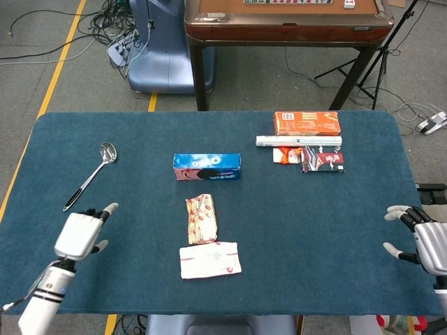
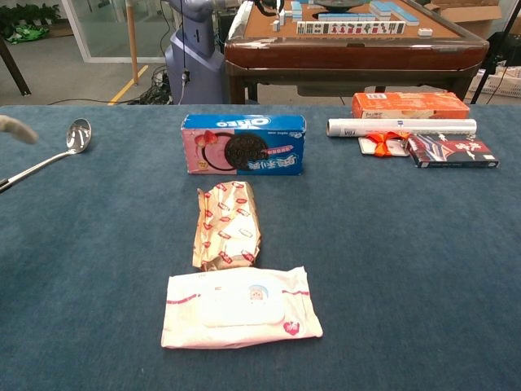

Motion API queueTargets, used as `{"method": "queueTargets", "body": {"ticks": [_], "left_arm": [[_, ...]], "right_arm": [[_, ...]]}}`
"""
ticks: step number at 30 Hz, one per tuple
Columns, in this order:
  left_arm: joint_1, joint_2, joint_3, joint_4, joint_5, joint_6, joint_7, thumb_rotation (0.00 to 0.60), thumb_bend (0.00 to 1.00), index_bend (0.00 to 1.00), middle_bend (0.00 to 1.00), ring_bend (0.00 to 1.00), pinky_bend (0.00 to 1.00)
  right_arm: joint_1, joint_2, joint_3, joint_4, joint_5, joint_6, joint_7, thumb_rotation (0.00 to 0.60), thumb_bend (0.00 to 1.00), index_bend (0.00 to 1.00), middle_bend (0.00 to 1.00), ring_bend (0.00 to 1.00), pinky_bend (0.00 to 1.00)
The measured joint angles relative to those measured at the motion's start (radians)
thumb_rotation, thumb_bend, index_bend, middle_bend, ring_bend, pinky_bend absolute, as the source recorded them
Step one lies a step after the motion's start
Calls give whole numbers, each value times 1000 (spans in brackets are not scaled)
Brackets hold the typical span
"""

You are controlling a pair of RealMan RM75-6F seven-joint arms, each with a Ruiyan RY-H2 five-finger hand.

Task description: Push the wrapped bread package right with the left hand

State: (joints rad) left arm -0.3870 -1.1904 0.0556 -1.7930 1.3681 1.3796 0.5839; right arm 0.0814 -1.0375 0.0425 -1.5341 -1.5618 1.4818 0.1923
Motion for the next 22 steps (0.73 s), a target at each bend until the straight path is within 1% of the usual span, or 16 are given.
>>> {"method": "queueTargets", "body": {"ticks": [2,5,7,10,14,22], "left_arm": [[49,21,24,-22,3,46,-4,600,0,310,543,454,663],[115,36,55,-27,26,112,-30,600,0,327,545,454,654],[157,42,74,-14,37,143,-57,600,0,331,547,454,652],[202,50,88,8,36,160,-92,600,0,336,547,454,652],[221,52,91,40,45,160,-117,600,0,349,550,459,652],[237,37,74,76,74,137,-137,600,0,358,551,459,652]], "right_arm": [[2,-1,1,-2,5,-5,-6,600,73,398,339,279,623],[3,-2,1,-3,11,-11,-12,600,73,398,340,280,623],[4,-3,1,-4,15,-14,-17,600,73,398,340,280,623],[5,-5,2,-4,22,-20,-24,600,72,398,340,281,623],[8,-5,4,-6,31,-29,-35,600,72,398,341,282,623],[13,0,9,-7,43,-42,-33,600,72,398,342,283,623]]}}
